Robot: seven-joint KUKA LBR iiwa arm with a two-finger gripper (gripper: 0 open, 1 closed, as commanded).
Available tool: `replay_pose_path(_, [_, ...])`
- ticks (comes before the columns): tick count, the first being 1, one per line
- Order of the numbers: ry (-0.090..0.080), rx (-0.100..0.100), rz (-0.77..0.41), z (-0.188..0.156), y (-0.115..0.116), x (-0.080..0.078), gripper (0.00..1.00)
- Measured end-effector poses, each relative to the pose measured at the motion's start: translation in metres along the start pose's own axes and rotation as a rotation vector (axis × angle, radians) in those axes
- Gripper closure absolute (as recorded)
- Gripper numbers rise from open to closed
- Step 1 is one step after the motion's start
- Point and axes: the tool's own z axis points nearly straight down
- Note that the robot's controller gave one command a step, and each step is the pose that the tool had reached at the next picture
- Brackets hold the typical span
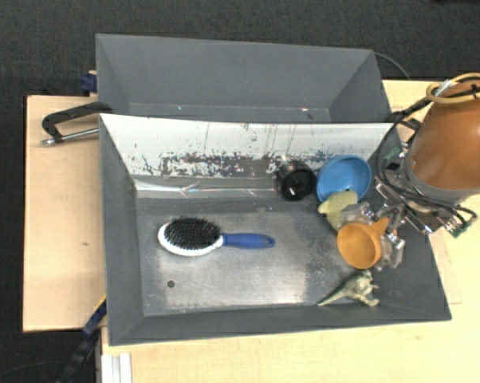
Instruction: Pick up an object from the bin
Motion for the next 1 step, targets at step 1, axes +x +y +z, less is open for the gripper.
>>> replay_pose_path(1, [-0.006,0.004,0.010,-0.1846,0.0030,-0.0117,1.00])
